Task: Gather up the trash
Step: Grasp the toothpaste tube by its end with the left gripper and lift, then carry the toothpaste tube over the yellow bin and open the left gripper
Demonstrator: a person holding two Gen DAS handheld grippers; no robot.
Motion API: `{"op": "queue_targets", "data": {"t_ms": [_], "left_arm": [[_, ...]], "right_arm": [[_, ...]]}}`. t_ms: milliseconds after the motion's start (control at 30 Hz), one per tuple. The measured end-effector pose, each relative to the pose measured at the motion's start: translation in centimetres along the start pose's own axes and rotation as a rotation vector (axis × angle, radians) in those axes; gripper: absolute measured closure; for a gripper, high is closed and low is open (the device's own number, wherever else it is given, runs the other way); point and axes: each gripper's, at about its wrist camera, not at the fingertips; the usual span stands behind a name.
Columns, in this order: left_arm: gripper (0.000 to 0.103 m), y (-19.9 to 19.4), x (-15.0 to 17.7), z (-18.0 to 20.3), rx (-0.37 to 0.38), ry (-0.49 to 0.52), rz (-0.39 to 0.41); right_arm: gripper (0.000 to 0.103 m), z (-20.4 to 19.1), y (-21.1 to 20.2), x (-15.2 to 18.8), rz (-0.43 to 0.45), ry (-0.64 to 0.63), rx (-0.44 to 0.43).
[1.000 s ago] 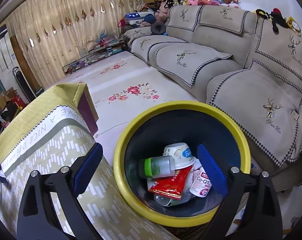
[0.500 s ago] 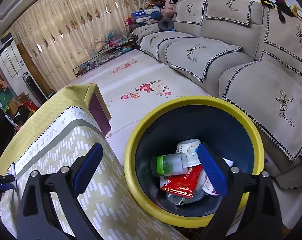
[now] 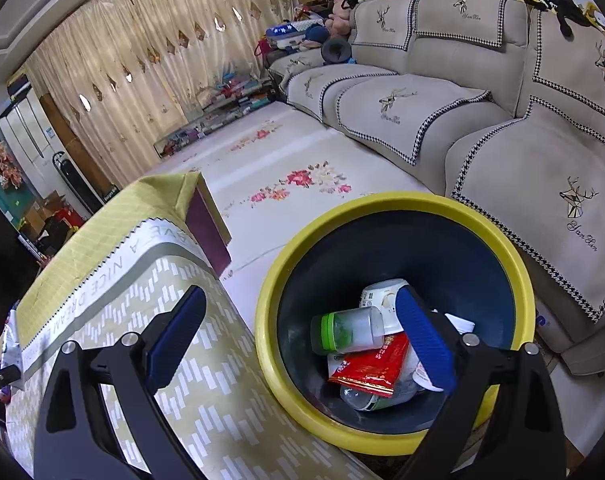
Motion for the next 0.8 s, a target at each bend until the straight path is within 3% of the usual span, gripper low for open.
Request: {"op": "queue_targets", "data": {"t_ms": [200,433,600,800], "left_arm": [[0.096,-2.8,2.1,5.7,0.027,0.152,0.044],[0.096,-3.0,2.7,15.5,0.155,0.339,0.037],[0.096,-0.3,2.3,22.9,0.230,0.430,-0.047],[0.096,3.4,1.5,30.5,0.253,0.486,-0.128]], "right_arm": [[0.012,1.9,-3.6,1.1,0.035,-0.046,-0.024],[0.012,8.7,-9.6,2.4,0.117,-0.009,0.050],[0.012,13.8,-12.8,2.9,0.163,0.072,0.089],[0.012,16.4,-14.2,3.5,0.184,0.103,0.081]]}}
Point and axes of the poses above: each gripper's, at about its wrist camera, not at the fingertips, and y roughly the way its jaws point, z to its right, x to its underside, and after that the axes turned 12 degrees about -z, right-handed
